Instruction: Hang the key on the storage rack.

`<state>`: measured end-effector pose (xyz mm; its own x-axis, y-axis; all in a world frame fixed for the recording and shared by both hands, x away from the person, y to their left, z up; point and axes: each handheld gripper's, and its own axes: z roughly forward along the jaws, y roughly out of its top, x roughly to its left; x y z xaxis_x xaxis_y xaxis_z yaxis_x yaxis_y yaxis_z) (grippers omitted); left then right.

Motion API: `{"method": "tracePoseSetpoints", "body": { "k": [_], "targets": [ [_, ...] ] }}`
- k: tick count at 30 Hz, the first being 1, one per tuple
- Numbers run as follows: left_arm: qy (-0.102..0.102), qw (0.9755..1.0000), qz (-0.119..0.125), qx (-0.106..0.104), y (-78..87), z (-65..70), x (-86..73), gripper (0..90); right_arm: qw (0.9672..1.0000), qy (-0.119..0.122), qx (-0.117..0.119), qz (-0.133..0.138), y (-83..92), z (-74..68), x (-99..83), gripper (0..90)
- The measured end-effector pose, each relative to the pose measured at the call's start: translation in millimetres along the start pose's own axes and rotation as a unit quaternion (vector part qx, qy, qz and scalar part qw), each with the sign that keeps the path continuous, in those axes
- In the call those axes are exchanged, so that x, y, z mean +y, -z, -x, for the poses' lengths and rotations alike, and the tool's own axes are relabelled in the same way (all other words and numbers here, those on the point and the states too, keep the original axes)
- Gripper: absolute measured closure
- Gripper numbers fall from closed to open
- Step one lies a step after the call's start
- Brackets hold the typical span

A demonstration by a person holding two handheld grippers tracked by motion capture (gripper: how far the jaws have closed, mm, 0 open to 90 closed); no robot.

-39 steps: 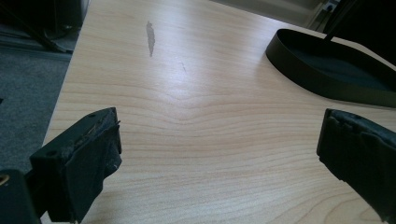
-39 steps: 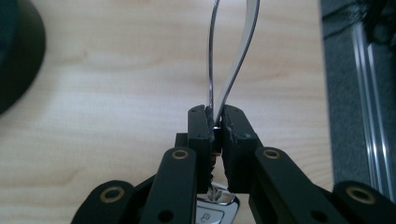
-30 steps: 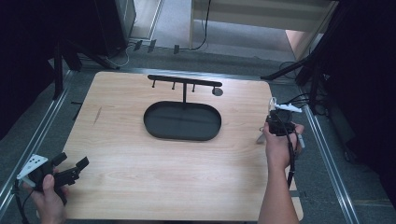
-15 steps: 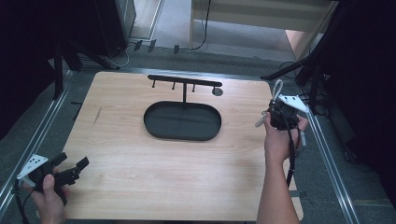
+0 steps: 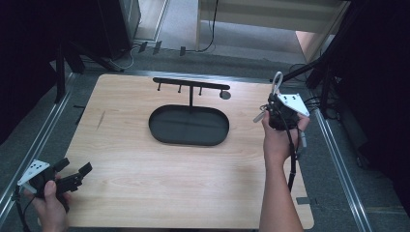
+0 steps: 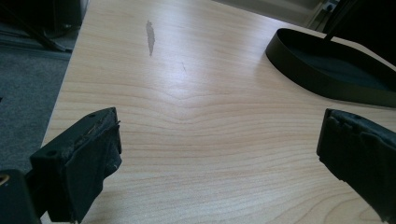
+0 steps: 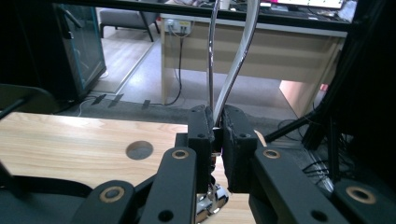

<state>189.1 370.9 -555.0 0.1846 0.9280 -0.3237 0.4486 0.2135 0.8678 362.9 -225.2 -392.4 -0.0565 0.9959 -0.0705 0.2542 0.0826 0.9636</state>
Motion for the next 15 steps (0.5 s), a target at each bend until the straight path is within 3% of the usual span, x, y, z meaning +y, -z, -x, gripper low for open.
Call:
{"method": "tracePoseSetpoints", "body": {
  "k": [12, 15],
  "targets": [
    [0.002, 1.0, 0.001, 0.0, -0.3, -0.3, 0.2, 0.1, 0.9987, 0.023, 0.045, 0.011, -2.6, -46.3, -6.3, 83.4],
    [0.004, 1.0, 0.002, 0.0, -0.5, -0.4, 0.2, 0.1, 0.9973, 0.032, 0.065, 0.012, -2.4, -64.2, -9.5, 83.4]
  ]
}}
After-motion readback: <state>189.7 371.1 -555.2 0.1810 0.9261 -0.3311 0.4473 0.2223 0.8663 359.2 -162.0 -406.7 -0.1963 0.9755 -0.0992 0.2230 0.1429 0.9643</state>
